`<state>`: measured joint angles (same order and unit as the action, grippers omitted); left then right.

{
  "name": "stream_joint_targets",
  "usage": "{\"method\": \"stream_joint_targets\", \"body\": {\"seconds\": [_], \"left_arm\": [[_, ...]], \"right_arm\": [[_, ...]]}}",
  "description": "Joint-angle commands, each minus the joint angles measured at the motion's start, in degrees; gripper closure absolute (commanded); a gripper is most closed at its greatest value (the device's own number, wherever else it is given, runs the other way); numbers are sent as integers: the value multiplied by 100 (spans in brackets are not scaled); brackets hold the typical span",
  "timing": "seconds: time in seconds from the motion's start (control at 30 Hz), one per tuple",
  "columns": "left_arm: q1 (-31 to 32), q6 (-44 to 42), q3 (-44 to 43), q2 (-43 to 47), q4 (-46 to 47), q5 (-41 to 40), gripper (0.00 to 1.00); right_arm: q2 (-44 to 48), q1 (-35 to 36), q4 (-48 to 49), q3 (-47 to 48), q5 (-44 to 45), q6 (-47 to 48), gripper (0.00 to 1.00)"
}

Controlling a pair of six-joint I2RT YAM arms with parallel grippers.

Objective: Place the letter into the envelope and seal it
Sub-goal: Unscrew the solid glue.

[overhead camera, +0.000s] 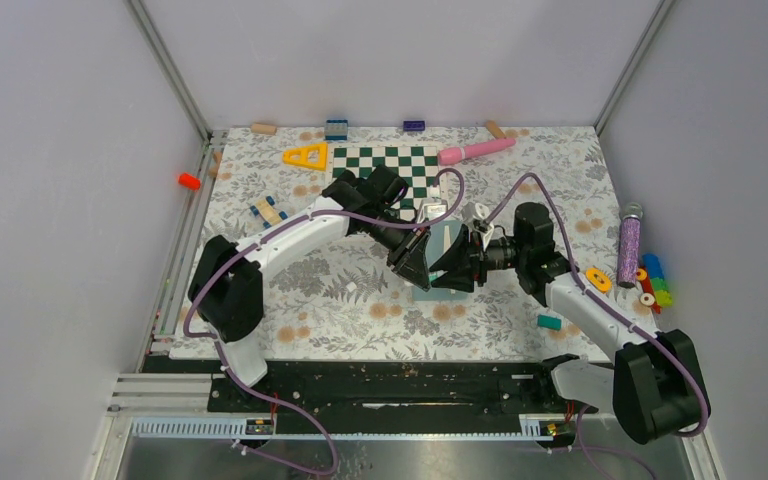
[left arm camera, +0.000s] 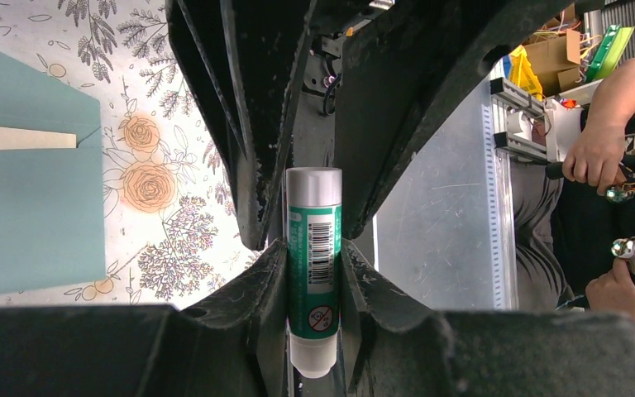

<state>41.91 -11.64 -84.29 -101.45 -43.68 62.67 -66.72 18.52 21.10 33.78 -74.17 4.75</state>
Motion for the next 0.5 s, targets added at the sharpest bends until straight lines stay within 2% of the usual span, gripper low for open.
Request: {"method": "stream_joint_targets", "body": {"seconds": [0.0,0.1,0.27,0.47], "left_arm": [[4,-146,-245,20,79,184,80],[10,-151,-239,29,79,179,80],[47,-163,-224,37,87,113,80],[71,-198,-230,37,62,63,80]], "right_arm": [[-20,114,-275,149,-65,330,53],[-23,125,-464,192,-45,490,53],[-59,134,-450,259,-100,356,60],[-78,134,408,178,-219,-417,56]]}}
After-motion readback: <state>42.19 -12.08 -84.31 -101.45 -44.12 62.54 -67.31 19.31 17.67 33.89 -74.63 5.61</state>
